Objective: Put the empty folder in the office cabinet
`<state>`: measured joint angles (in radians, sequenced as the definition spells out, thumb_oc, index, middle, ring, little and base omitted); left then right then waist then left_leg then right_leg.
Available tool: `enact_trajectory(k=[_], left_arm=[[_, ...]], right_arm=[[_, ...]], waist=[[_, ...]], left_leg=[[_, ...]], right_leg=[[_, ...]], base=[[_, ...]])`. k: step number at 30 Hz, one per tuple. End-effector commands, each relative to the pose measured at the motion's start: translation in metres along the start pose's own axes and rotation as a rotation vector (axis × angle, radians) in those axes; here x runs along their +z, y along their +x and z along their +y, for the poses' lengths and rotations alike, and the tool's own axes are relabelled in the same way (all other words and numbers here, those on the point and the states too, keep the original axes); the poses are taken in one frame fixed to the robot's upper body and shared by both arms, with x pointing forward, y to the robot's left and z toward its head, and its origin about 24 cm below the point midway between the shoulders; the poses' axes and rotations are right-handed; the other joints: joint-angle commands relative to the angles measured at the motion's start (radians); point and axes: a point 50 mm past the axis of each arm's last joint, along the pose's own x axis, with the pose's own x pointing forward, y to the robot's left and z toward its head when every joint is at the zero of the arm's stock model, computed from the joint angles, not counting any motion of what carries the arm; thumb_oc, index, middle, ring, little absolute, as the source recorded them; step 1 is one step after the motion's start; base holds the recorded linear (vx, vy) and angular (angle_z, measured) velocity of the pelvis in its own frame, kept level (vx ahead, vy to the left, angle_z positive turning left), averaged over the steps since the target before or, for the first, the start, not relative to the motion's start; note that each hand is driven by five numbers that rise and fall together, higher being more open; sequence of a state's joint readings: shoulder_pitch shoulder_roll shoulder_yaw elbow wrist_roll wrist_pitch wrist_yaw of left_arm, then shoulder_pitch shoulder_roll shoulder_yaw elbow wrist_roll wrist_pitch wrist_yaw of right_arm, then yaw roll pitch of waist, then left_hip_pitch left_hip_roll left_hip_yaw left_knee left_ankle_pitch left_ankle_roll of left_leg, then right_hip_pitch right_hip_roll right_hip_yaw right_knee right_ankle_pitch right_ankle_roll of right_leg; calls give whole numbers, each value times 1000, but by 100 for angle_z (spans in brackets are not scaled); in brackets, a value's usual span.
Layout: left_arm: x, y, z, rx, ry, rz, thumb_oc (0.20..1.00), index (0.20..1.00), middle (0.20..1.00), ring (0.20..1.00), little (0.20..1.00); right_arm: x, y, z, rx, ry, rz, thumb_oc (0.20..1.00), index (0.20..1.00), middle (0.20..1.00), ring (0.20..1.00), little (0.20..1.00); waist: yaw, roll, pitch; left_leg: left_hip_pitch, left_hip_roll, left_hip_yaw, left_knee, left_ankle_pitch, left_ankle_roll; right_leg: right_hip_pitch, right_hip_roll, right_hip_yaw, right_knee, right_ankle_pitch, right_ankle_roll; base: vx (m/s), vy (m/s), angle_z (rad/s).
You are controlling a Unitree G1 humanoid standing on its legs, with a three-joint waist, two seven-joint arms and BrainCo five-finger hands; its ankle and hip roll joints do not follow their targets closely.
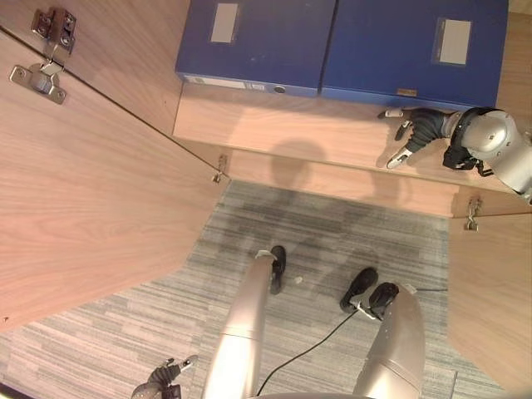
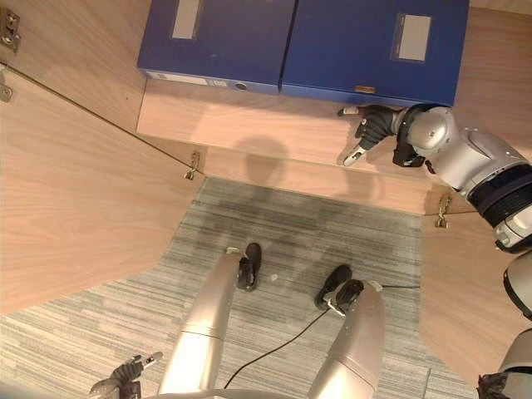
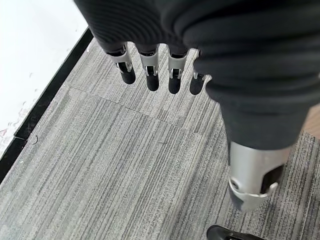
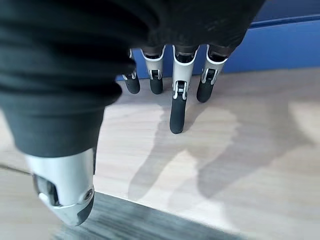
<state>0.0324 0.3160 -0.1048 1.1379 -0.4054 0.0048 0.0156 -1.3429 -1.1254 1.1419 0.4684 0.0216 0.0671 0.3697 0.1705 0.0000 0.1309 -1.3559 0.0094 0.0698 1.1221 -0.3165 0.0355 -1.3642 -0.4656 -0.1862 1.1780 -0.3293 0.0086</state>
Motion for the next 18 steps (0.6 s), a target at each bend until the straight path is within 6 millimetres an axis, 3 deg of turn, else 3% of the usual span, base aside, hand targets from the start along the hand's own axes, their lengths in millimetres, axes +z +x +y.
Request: enact_trajectory(k=[1, 4, 6, 8, 10, 11, 13, 18], left_arm=[[1, 1, 17, 88, -36, 49, 1000, 1000, 1000, 1000, 1000], [1, 2, 18, 95, -43, 55, 1000, 1000, 1000, 1000, 1000], [-2, 1, 19, 100, -46, 66, 1000, 1000, 1000, 1000, 1000], [7, 2, 20, 105, -47, 39, 1000, 1000, 1000, 1000, 1000], [30, 5, 26, 135, -3, -1, 1000, 1000, 1000, 1000, 1000], [32, 5, 27, 135, 14, -6, 1000, 1000, 1000, 1000, 1000], [41, 4, 34, 147, 60, -27, 1000, 1000, 1000, 1000, 1000], [43, 4, 34, 154, 90, -34, 1000, 1000, 1000, 1000, 1000]], right_arm=[[28, 21, 27, 90, 14, -91, 1000, 1000, 1000, 1000, 1000], [32, 26, 26, 58, 42, -108, 1000, 1000, 1000, 1000, 1000], [48, 27, 39, 100, 43, -178, 1000, 1000, 1000, 1000, 1000], [77, 22, 52, 130, -156, -276, 1000, 1000, 1000, 1000, 1000], [132, 0, 77, 197, -192, -543, 1000, 1000, 1000, 1000, 1000], [143, -6, 85, 241, -190, -603, 1000, 1000, 1000, 1000, 1000], [155, -13, 107, 319, -193, -669, 1000, 1000, 1000, 1000, 1000], [159, -10, 118, 325, -172, -684, 1000, 1000, 1000, 1000, 1000]], waist=[[28, 3, 88], [33, 4, 90], [33, 2, 93], [24, -7, 103], [-2, -17, 104], [-4, -19, 100], [-13, -28, 100], [-21, -38, 104]], left_leg=[[8, 44, -39, -79, 11, -32], [9, 45, -37, -93, 19, -32], [15, 46, -35, -112, 30, -35], [59, 53, -25, -165, 49, -45], [149, 62, -17, -262, 80, -55], [180, 64, -18, -290, 88, -58], [319, 76, -18, -413, 120, -75], [441, 80, -15, -512, 149, -93]], right_leg=[[60, -36, 95, -108, 55, 34], [62, -35, 89, -123, 67, 37], [74, -32, 79, -144, 76, 42], [124, -20, 60, -210, 104, 55], [212, 3, 29, -312, 148, 77], [242, 6, 20, -340, 161, 83], [378, 26, -23, -462, 216, 111], [515, 47, -59, -582, 254, 123]], base=[[-34, 15, -7], [-36, 4, -9], [-60, -19, -1], [-95, -13, -1], [-104, -13, -8], [-73, -16, -12], [-61, -25, -18], [-16, -41, -5]])
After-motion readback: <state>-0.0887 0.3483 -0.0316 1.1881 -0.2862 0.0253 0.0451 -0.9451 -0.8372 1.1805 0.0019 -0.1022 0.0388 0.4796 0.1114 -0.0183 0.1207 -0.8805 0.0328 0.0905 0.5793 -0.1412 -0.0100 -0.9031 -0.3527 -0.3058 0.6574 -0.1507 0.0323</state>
